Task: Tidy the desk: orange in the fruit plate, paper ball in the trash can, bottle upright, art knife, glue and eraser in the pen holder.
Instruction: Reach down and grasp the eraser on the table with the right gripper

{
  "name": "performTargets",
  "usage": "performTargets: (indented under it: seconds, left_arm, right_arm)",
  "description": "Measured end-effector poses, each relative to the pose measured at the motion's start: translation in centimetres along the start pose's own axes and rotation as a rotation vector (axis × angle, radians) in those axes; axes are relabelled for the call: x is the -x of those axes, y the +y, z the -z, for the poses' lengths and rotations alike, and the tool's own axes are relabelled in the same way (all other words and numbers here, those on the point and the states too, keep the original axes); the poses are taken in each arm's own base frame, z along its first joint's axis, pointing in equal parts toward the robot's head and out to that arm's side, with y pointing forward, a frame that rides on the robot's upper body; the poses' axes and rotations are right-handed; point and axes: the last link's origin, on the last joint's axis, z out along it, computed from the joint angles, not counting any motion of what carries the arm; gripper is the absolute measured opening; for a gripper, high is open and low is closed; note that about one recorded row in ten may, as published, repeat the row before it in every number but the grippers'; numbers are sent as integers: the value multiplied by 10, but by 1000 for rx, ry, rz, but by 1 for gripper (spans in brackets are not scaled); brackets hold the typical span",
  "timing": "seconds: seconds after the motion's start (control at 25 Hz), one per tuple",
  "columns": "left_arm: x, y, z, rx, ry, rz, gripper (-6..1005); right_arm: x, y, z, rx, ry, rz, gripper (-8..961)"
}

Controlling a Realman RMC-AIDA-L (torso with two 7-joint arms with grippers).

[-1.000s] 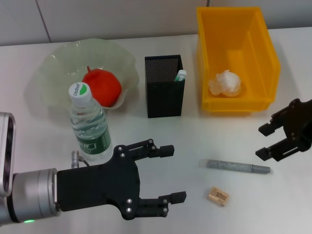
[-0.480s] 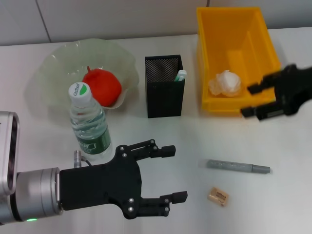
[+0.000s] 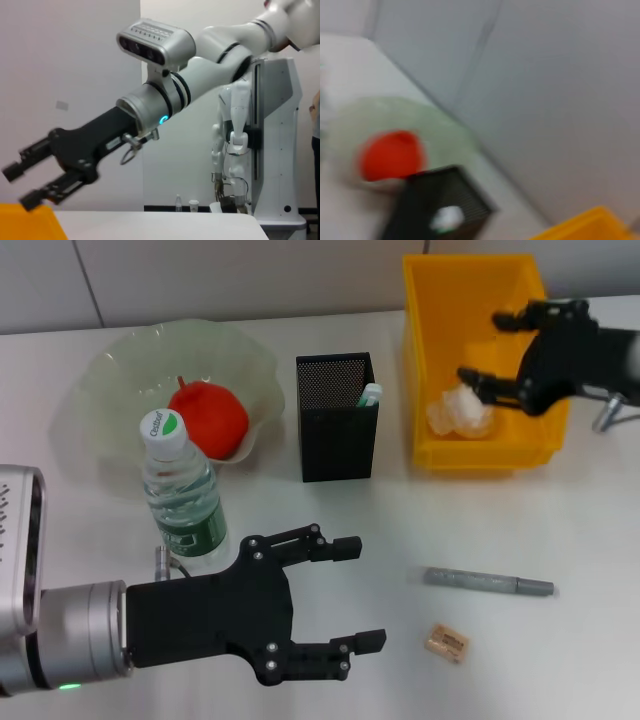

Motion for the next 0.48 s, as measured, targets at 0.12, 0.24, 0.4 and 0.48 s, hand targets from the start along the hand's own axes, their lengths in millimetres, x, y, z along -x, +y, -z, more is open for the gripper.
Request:
performTargets:
  seconds: [0.12, 0.24, 0.4, 0.48]
  left_arm:
    - [0, 0, -1, 3, -1, 2, 800]
    - [0, 0, -1, 4, -1, 1, 800]
    - [0, 1, -3, 16, -3, -1, 801]
    - [1, 2, -3, 20, -2, 2, 801]
  right_arm:
    - [12, 1, -5, -138, 58, 68, 633]
    - [16, -3, -6, -169, 125, 27, 631]
    - [28, -20, 15, -92, 143, 107, 628]
    - [28, -23, 16, -78, 151, 137, 627]
